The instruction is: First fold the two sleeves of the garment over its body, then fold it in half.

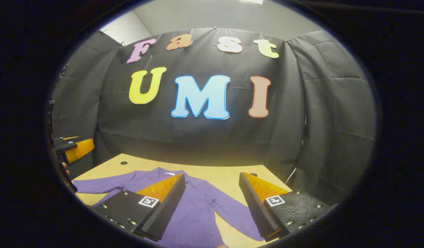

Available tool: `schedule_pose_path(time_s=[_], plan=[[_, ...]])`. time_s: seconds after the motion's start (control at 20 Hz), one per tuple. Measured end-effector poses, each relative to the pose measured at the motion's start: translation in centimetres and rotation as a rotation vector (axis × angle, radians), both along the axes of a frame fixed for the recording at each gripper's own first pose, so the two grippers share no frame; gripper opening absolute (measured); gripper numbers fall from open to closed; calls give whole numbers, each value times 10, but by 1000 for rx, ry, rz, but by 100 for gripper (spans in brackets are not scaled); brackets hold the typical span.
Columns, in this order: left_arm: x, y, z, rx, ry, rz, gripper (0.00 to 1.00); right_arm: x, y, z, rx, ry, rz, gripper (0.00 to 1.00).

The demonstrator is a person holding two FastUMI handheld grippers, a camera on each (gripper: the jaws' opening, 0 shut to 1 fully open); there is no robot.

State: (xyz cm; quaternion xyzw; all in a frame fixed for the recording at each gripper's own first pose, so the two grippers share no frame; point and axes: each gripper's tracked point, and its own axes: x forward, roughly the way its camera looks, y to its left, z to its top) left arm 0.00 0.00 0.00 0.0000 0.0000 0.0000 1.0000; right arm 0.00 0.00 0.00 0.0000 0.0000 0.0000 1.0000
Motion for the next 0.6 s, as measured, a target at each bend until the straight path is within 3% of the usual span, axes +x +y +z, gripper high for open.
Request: schedule_pose_path(time_s=[0.6], plan=[[0,-16,-1,28,-20,-28,94,-2,-18,-25,-45,45,-56,96]])
